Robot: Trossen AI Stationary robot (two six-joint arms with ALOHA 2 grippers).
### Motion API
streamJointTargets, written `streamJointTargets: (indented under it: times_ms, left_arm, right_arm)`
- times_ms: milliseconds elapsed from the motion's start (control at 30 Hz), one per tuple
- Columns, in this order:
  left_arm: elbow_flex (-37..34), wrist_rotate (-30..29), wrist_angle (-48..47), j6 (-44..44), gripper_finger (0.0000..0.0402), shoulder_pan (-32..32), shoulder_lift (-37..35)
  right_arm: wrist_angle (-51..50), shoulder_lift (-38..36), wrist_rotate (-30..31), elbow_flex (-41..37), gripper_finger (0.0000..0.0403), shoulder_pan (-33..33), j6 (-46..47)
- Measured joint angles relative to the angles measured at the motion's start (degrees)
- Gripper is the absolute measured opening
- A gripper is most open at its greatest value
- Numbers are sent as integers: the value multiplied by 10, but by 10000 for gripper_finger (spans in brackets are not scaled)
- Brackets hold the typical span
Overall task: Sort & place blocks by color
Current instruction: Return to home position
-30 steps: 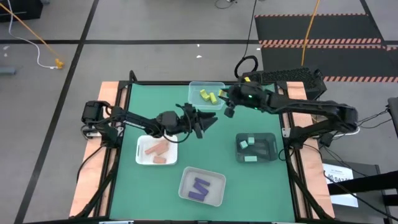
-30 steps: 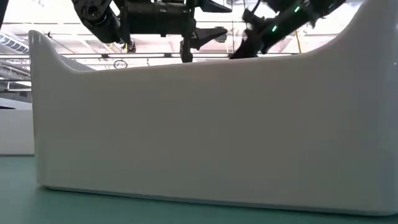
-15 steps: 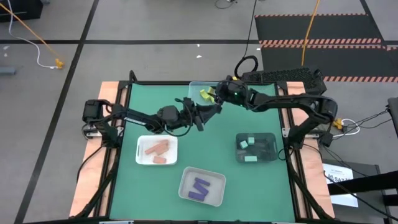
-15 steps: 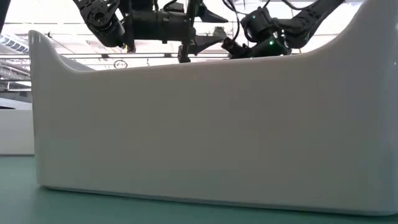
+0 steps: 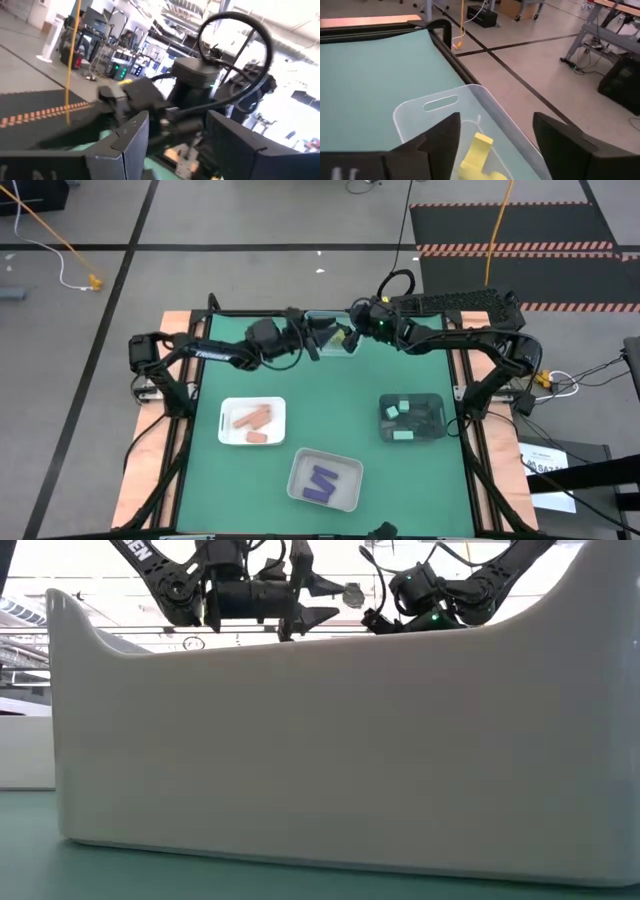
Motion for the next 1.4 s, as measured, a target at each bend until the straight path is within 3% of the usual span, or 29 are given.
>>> streamJointTargets:
  times_ms: [233,400,500,700,867,1000,1100,1200,1400]
  left_arm:
    - [0,49,-8,41,200,58,-18]
    - [-3,105,-45,141,200,98,-49]
    - [-2,147,-170,205,200,129,-96]
    - [-3,153,-470,288,200,188,-220]
    - [-3,140,-647,320,200,221,-318]
    - [-3,136,-734,328,200,233,-382]
    - [-3,137,-755,330,200,237,-419]
    - [-11,137,-741,339,200,241,-448]
    - [-105,137,-580,336,200,243,-495]
  right_arm:
    - [-2,-31,2,0,260,-14,-8]
    - [-17,-94,2,0,262,-18,-7]
    - [-57,-129,2,0,262,-19,-16]
    - [-174,-182,38,0,262,-18,-58]
    - [-270,-208,91,0,263,-19,-67]
    - [-352,-231,93,0,263,-21,-30]
    - [-341,-251,93,-29,263,-21,9]
    - [-270,-272,94,-89,263,-22,39]
    - [-69,-307,94,-223,263,-22,41]
